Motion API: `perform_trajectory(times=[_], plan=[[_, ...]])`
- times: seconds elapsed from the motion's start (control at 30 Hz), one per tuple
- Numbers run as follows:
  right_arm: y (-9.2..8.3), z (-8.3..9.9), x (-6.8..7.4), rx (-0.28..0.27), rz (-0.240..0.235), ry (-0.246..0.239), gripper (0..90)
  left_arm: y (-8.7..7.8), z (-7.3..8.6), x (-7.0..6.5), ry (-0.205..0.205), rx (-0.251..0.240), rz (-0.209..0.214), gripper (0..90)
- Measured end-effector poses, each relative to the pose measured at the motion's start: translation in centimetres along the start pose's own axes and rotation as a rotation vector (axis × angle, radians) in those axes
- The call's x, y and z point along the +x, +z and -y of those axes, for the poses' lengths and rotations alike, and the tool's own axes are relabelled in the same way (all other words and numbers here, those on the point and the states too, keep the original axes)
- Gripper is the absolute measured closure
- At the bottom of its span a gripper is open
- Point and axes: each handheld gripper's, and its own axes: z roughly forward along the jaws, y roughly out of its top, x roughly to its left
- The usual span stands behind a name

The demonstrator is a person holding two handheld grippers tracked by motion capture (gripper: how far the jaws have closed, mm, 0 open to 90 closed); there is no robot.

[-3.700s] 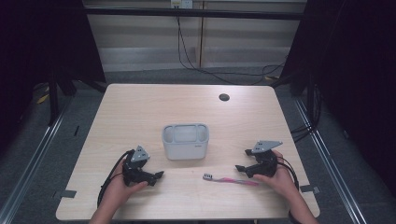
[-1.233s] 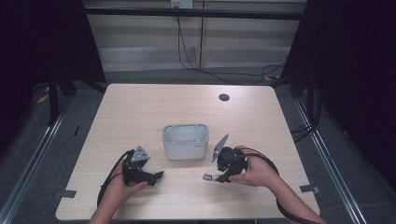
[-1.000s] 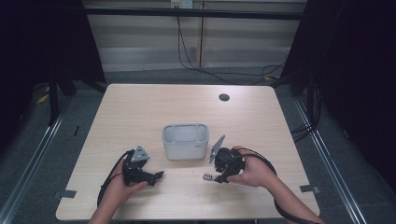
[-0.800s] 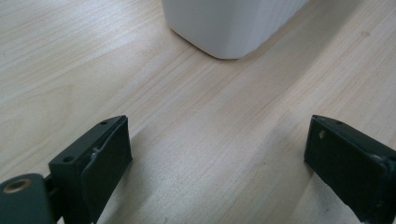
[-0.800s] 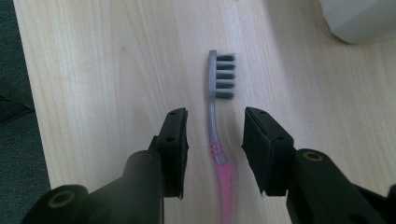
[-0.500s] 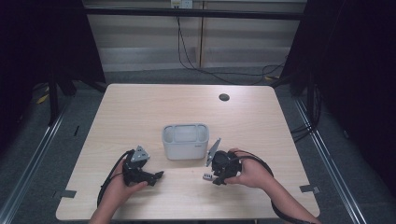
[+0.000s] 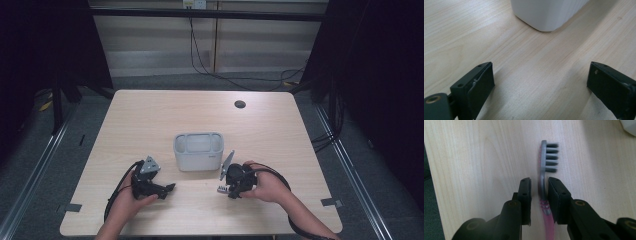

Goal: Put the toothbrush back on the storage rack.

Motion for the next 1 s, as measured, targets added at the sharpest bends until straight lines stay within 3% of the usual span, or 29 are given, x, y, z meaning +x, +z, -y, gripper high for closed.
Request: perform_trajectory(times=[0.2,0.4,0.63,1.0], plan=[[0.0,0.0,0.0,0.013,0.011,0.024,84.7,0.0,0.0,0.0,0.0,0.0,-0.001,6.9],[0.0,0.0,0.0,0.005,0.017,0.021,85.8,0.0,0.0,0.0,0.001,0.001,-0.001,6.8],[-0.1,0.5,-0.3,-0.043,0.008,0.06,86.1,0.0,0.0,0.0,0.008,0.006,0.0,6.9],[-2.0,1.1,-0.6,-0.13,-0.001,0.089,86.2,0.0,0.0,0.0,0.004,0.003,-0.001,6.8]])
